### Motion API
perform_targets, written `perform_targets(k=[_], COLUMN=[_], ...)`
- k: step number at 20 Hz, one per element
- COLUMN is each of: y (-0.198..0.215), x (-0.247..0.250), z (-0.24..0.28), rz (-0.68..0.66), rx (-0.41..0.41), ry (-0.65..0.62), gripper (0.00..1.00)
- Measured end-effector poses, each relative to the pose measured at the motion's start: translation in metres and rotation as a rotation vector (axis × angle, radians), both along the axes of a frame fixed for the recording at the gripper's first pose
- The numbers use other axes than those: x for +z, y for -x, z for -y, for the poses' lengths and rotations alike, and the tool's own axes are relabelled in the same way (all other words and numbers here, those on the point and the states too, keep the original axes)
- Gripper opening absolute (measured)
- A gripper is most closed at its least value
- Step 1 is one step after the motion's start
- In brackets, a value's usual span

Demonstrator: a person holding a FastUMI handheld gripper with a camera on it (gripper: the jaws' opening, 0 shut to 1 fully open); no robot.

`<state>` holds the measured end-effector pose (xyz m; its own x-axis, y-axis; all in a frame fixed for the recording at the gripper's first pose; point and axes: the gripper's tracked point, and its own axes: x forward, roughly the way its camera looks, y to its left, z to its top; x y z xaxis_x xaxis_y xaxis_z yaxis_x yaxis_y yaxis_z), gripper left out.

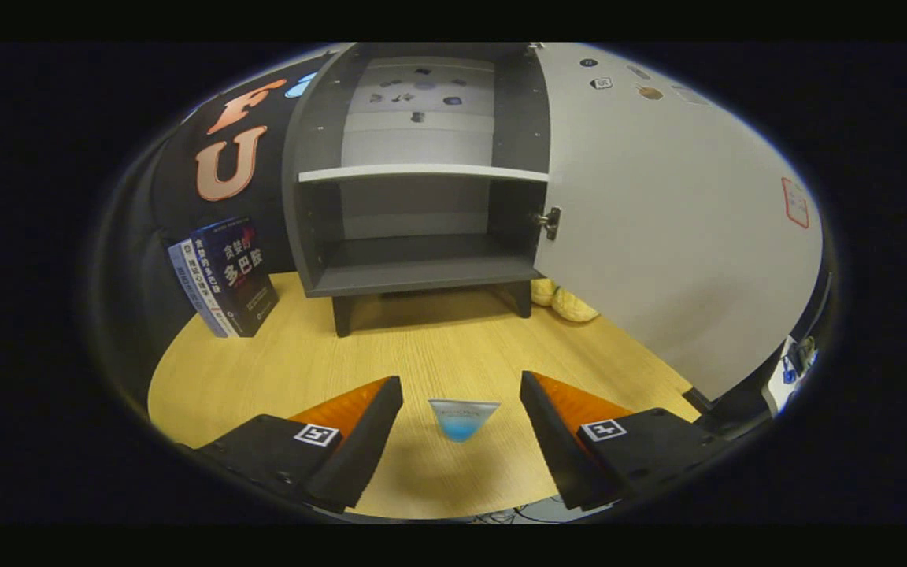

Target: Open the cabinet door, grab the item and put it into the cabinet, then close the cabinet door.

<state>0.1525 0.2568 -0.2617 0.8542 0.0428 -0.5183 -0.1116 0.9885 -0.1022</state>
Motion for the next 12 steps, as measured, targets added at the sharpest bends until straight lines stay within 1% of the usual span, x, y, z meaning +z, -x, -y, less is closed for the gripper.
perform_targets(k=[2,4,9,10,12], y=[0.001,0.001,0.004,0.001,0.003], x=[-0.013,-0.023,-0.04,-0.041,-0.042], z=[0.0,0.001,0.004,0.001,0.001], rz=[-0.043,-0.076,-0.149,-0.149,-0.165], rx=[-0.004,-0.025,-0.068,-0.071,-0.067], ry=[-0.006,-0.013,-0.049,-0.061,-0.067], gripper=[0.96,0.96,0.74,0.74,0.66])
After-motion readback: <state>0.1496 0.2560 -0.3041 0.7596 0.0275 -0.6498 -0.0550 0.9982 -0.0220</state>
